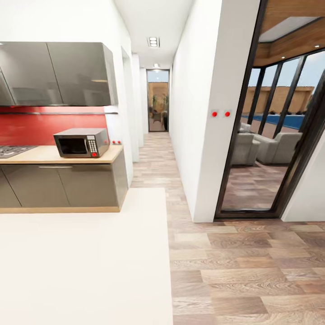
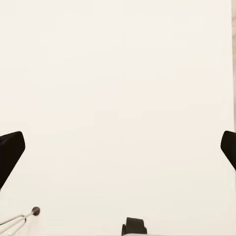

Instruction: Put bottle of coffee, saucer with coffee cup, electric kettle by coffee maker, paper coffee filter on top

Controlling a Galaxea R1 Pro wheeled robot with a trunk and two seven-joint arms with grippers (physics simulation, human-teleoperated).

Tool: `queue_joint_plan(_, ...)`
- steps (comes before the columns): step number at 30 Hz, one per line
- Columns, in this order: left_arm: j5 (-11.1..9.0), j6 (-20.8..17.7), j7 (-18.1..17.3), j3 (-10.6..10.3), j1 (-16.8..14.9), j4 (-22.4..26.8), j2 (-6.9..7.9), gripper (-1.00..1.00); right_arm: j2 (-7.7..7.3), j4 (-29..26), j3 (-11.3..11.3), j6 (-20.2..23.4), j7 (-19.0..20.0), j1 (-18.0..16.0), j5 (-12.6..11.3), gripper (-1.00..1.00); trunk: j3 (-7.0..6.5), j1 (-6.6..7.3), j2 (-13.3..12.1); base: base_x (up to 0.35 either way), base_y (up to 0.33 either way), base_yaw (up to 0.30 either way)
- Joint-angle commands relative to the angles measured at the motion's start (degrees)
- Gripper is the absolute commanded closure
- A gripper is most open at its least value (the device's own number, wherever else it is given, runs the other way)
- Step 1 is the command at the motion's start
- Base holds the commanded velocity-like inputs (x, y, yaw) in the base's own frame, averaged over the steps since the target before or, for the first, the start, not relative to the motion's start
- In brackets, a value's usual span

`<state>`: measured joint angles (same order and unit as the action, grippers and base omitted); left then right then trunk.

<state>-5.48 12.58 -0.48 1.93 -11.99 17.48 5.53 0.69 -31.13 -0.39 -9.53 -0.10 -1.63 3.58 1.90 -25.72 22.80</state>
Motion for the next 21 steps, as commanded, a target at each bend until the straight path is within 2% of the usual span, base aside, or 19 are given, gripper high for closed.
queue_joint_plan(1,-0.6,0.2,-0.1,-0.1,0.0,0.0,0.01,-1.0,0.01,0.0,-0.1,-0.1,0.0,0.0,0.4,-1.0,0.13,-0.07,0.1,0.338,0.0,0.0)
queue_joint_plan(8,-0.6,0.2,-0.1,-0.1,0.0,-0.1,0.01,-1.0,0.01,0.0,-0.1,-0.1,-0.1,0.0,0.4,-1.0,0.13,-0.07,0.1,0.338,0.0,0.052)
queue_joint_plan(21,-0.6,0.2,-0.1,-0.1,0.0,0.0,0.01,-1.0,0.02,0.0,-0.1,-0.1,-0.1,0.0,0.4,-1.0,0.13,-0.07,0.1,0.338,0.0,0.261)
